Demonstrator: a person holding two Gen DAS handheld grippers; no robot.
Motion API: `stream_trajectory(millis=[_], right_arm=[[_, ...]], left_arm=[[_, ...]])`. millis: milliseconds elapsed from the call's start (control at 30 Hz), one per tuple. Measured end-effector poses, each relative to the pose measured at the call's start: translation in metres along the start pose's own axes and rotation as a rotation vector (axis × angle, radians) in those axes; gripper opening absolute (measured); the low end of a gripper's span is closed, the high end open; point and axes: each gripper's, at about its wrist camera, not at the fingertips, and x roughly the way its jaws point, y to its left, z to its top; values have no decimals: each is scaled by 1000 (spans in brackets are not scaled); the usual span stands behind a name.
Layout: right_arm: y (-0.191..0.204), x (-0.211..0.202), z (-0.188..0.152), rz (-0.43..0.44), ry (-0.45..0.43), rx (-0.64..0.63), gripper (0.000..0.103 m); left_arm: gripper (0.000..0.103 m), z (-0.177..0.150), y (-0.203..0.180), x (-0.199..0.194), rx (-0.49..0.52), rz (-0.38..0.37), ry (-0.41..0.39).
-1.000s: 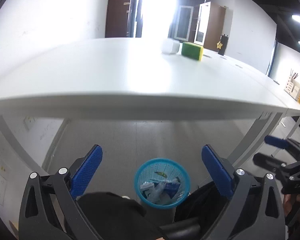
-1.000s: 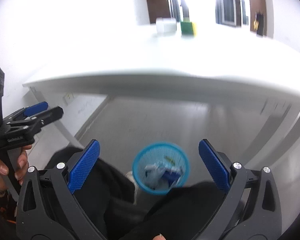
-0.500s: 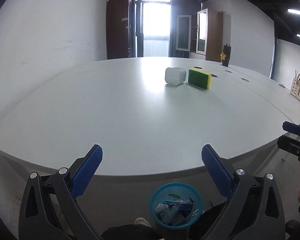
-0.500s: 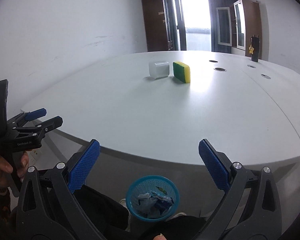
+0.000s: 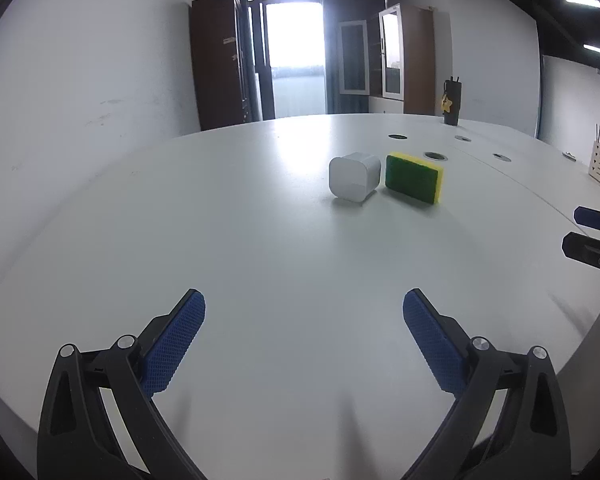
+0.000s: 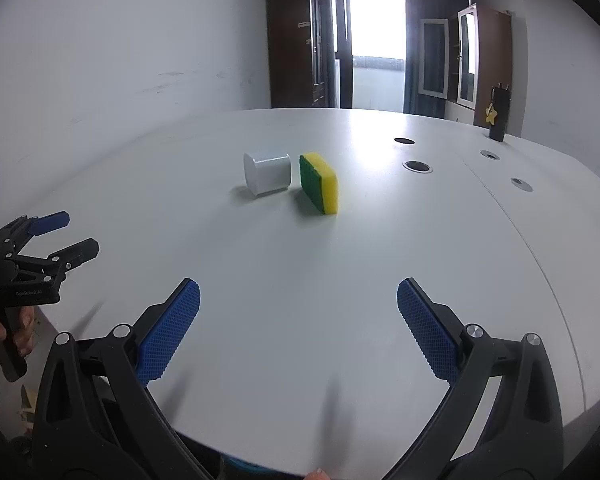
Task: Collect trash
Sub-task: 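Raise both open tools away from the basket toward the table, then grasp the white plastic container with the left tool while the right tool grasps the sponge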
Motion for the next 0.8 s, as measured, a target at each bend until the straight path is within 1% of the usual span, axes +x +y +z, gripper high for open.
stream_trajectory(millis=[67,100,200,267,333,400,533,633,700,733,767,800], right_arm=[[-4,13,14,-4,4,15,95],[-6,20,21,-7,13,21,95],[-7,43,41,-7,38,0,95],[-8,60,55,-12,53,-15,95],[-13,81,67,-3,93,-13,95],[-18,102,74,17,133,-4,95],[-30,131,87,38,161,27,94],[-38,158,96,38,196,37,94],[-41,171,99,37,204,28,94],[-42,179,100,30,212,20,91],[-43,184,101,28,215,20,85],[-44,189,102,32,215,23,83]], left_arm=[[97,14,6,17,-14,-29,22],[97,22,7,28,2,-30,25],[97,41,4,53,57,32,24],[97,54,3,71,66,31,45],[97,65,3,91,61,24,74],[97,74,1,107,68,16,92],[97,93,-7,146,86,1,125],[97,102,-10,179,97,13,172],[97,107,-15,195,117,34,207],[97,109,-16,200,121,34,211],[97,112,-17,204,118,30,214],[97,115,-17,208,112,23,222]])
